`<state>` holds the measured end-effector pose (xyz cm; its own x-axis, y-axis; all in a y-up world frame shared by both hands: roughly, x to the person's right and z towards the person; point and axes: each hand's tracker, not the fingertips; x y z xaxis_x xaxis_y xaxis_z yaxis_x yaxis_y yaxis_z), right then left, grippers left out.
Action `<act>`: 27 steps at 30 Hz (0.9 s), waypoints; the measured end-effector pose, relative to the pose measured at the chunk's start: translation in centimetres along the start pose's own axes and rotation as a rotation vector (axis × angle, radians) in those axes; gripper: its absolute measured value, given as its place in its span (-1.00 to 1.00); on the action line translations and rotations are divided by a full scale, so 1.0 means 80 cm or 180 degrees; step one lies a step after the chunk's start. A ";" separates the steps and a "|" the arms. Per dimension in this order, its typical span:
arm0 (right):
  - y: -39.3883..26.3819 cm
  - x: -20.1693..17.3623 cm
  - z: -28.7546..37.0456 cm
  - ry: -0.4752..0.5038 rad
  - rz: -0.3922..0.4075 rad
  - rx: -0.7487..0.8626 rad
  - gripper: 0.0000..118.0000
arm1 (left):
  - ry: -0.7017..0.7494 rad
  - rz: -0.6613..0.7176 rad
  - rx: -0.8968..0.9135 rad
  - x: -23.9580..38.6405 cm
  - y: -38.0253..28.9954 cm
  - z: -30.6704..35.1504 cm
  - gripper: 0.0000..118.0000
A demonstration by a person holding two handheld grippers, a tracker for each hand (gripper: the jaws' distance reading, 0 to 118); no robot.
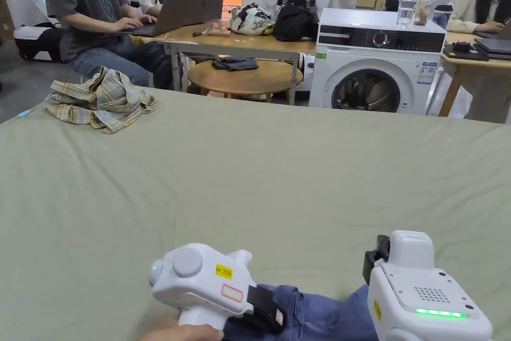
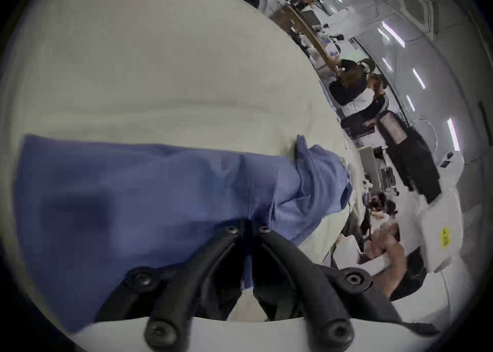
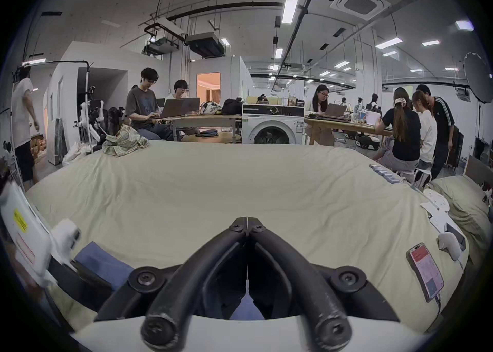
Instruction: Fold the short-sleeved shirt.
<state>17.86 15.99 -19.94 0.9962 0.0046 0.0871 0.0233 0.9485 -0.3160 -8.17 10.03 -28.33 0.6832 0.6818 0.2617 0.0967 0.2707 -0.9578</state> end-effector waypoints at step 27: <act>0.012 -0.006 0.000 0.0033 -0.0026 0.0050 -1.00 | 0.0297 0.0426 0.0883 -0.120 -0.016 0.177 0.11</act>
<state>17.40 16.89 -20.29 0.9968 -0.0064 0.0799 0.0303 0.9533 -0.3005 -25.09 12.75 -27.91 0.7412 0.6620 0.1113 -0.1906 0.3666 -0.9107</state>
